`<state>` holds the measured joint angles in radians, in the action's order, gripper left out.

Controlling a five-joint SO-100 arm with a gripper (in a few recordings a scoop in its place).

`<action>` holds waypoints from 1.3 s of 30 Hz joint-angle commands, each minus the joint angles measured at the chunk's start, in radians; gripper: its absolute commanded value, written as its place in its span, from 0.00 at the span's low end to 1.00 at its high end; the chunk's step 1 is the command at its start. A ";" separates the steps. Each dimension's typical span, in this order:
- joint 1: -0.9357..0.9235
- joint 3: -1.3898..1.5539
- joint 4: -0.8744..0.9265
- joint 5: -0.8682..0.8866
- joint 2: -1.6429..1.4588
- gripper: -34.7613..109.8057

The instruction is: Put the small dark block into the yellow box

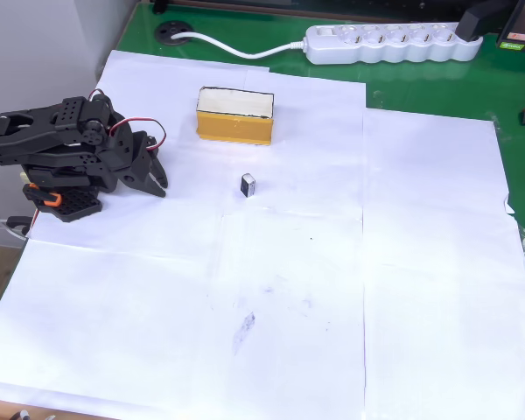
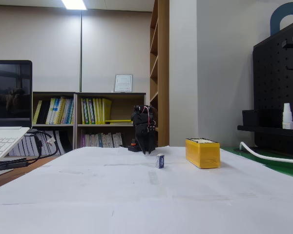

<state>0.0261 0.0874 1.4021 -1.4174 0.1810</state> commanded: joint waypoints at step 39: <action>-0.055 0.856 0.069 -0.474 -0.831 0.24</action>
<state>0.0015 0.7164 1.4588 -1.8346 -0.5108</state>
